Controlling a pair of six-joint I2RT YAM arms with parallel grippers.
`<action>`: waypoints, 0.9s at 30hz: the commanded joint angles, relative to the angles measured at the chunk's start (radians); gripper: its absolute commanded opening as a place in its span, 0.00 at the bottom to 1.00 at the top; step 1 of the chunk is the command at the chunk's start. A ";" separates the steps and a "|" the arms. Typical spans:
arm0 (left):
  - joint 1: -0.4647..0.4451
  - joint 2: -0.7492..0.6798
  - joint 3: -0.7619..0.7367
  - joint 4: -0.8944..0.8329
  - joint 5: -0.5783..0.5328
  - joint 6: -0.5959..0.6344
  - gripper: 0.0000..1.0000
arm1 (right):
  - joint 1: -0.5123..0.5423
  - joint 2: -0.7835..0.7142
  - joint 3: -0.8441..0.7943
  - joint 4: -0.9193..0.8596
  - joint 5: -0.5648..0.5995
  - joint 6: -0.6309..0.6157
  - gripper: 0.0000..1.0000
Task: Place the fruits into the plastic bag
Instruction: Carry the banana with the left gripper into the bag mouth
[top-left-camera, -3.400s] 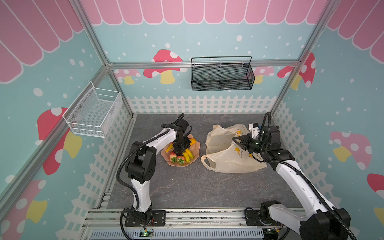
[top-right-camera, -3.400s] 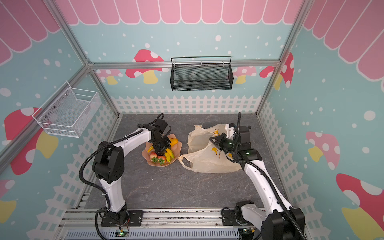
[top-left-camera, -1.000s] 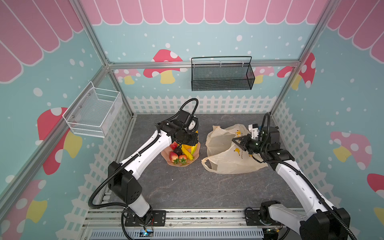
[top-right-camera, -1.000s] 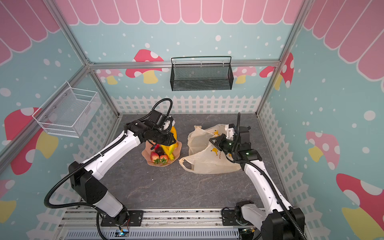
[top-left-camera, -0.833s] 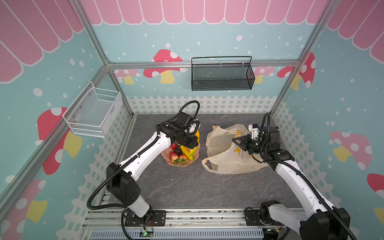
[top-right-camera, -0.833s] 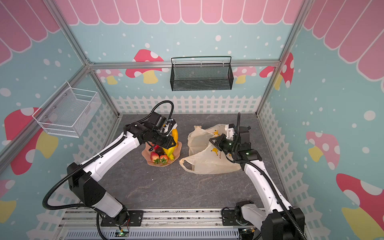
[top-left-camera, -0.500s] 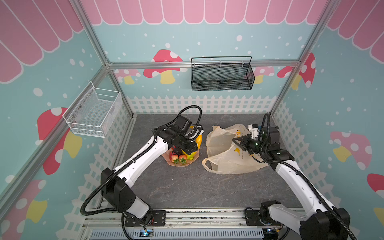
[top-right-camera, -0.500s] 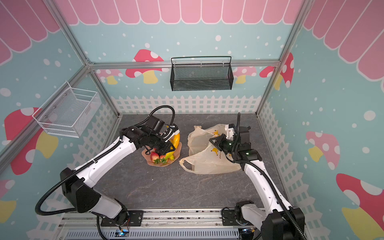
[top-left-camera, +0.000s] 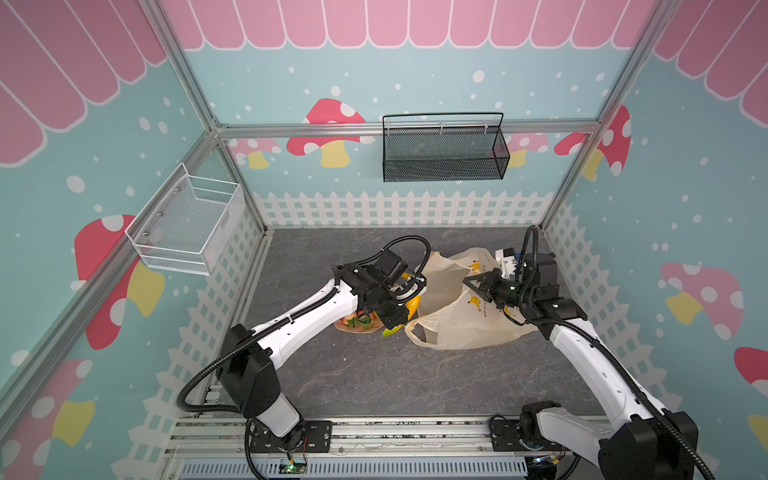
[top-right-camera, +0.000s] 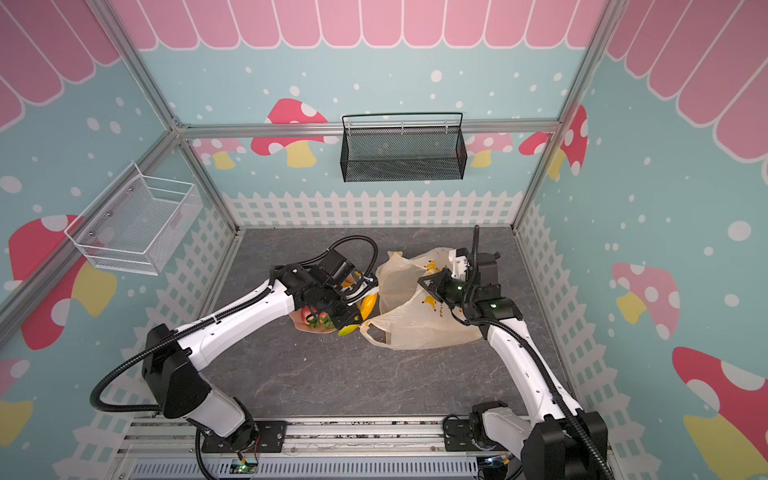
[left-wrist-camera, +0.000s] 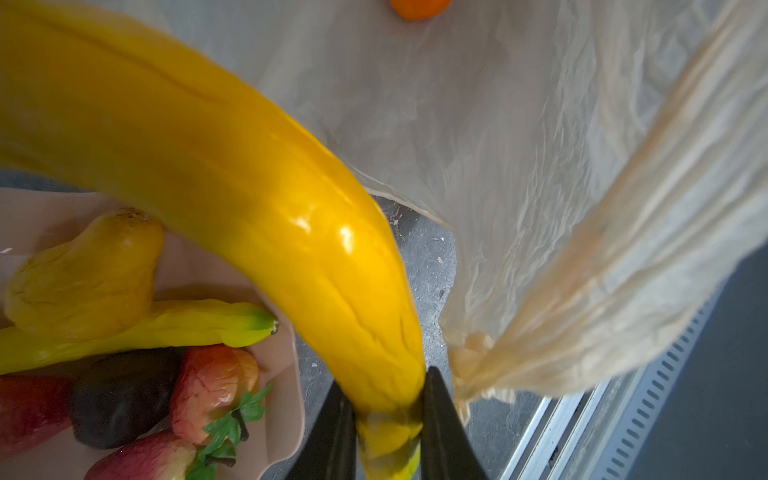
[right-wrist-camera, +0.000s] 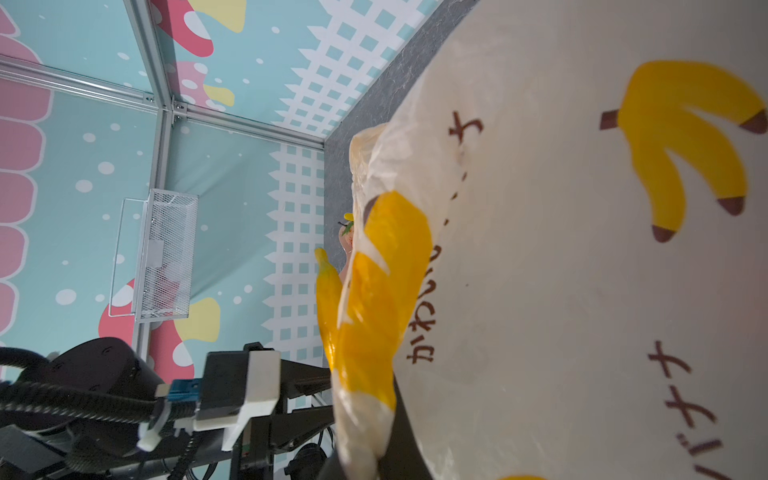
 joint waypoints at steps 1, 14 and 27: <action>-0.047 0.038 0.027 0.015 -0.001 0.016 0.00 | -0.003 0.006 0.007 -0.009 -0.014 -0.007 0.00; -0.089 0.205 0.134 0.056 0.061 -0.017 0.00 | -0.003 -0.009 -0.003 -0.011 -0.021 0.009 0.00; -0.097 0.368 0.249 0.081 -0.026 -0.113 0.00 | -0.003 -0.015 -0.014 0.004 -0.045 0.040 0.00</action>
